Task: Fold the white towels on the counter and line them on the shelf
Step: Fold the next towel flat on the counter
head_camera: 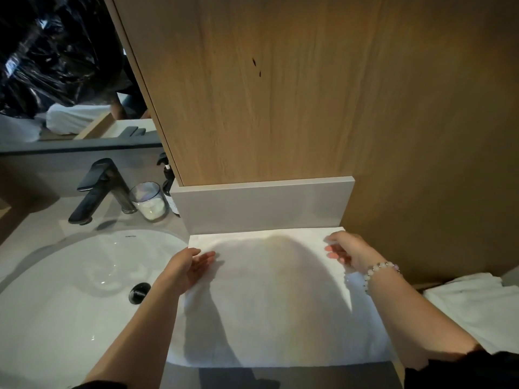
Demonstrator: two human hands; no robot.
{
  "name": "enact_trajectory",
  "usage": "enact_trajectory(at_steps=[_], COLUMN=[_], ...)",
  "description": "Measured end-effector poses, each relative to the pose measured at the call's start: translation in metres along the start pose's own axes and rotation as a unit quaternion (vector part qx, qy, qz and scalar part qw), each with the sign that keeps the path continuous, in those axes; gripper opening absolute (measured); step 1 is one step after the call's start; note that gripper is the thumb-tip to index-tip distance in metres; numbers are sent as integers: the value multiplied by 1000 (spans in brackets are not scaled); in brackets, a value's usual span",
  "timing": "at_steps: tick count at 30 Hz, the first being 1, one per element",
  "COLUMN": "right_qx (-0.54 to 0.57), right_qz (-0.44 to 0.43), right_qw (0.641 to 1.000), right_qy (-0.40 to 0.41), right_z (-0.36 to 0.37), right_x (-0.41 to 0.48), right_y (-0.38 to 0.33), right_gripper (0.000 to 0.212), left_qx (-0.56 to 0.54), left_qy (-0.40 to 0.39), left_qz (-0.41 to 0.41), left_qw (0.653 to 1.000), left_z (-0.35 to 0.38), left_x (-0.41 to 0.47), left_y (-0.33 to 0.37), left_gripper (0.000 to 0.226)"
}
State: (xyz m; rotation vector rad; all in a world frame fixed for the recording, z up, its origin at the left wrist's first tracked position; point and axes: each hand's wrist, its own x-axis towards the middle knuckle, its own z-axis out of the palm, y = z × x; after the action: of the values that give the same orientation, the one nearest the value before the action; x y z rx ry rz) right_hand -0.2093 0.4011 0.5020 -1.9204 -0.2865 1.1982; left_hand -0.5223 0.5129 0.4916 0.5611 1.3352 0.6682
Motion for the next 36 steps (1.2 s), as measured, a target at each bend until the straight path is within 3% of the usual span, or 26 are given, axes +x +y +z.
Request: enact_trajectory(at_steps=[8,13,18,23,27,30,36], right_qx=[130,163,153,137,158,206,201], right_qz=[42,29,14,-46,-76,-42,-47], right_qw=[991,986,988,986,977,975,978], right_qy=[-18,-15,33,78,118,74,-5], right_z=[-4,-6,-16,-21,-27,-33,-45], right_x=[4,2,-6,-35,-61,-72,-88], right_y=[-6,-4,-8,0,29,48,68], right_gripper=[20,18,29,23,19,12,11], left_qx=[28,-4,-55,-73,-40,-9,97], left_qy=[-23,-18,-20,-12,30,11,-27], left_qz=[3,74,89,57,83,104,147], left_qw=[999,997,994,996,995,994,984], left_z=[3,13,5,-11,-21,-32,-50], left_x=[-9,-16,-36,-49,-55,-60,-66], left_y=[0,2,1,-3,-13,-20,-33], left_gripper=[42,23,19,30,21,15,40])
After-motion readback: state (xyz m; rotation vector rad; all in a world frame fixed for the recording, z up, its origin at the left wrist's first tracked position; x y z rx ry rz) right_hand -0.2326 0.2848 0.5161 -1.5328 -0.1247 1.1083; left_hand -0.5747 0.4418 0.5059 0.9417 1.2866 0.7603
